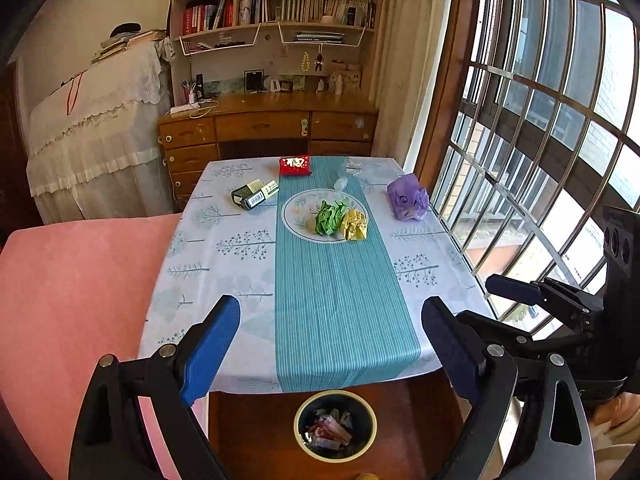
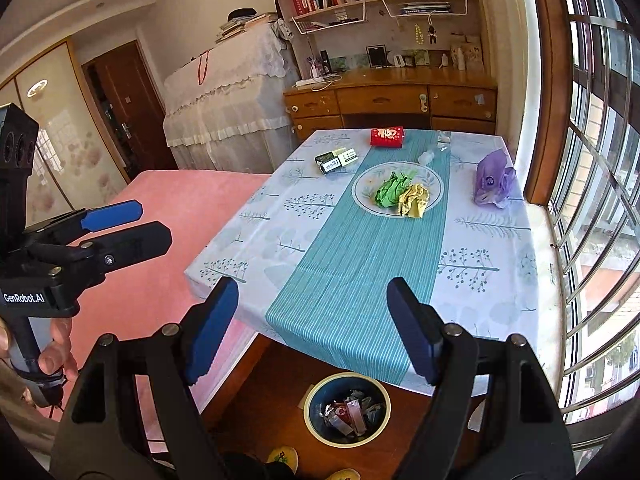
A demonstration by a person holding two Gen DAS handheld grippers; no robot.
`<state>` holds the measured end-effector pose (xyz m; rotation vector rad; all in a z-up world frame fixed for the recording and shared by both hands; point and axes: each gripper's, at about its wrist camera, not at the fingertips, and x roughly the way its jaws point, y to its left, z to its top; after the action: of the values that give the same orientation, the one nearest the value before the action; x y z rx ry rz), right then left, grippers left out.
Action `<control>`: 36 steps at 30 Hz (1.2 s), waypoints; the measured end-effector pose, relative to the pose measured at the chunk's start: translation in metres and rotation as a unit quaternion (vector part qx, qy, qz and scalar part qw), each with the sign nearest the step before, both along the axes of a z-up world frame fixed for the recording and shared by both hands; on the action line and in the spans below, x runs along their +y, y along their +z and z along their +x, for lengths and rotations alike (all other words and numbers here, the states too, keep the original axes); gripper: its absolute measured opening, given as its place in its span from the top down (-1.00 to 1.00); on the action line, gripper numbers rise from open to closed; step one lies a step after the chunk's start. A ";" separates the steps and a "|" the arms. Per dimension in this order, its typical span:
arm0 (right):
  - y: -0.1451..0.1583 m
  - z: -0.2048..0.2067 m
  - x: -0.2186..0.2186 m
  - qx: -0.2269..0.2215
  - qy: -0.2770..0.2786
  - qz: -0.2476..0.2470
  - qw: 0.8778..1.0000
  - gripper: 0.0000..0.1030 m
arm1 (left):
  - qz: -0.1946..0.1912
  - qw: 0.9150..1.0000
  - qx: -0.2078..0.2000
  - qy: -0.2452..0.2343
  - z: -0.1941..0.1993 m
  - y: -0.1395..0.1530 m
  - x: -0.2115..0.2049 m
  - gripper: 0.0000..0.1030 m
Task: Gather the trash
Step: 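Raise both tools back toward the table, then close the left gripper on the green crumpled paper while the right gripper grasps the yellow paper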
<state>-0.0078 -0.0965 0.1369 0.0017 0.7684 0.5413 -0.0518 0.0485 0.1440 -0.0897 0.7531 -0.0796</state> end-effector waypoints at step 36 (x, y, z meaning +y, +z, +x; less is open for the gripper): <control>-0.166 0.332 0.008 0.114 -0.241 -0.049 0.963 -0.36 | -0.066 0.955 0.245 -0.155 0.497 -0.253 0.011 -0.21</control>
<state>0.3245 -0.0886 -0.0294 0.1579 0.9808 0.0367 0.4457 0.0597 -0.1092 -0.1200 1.2547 -0.4189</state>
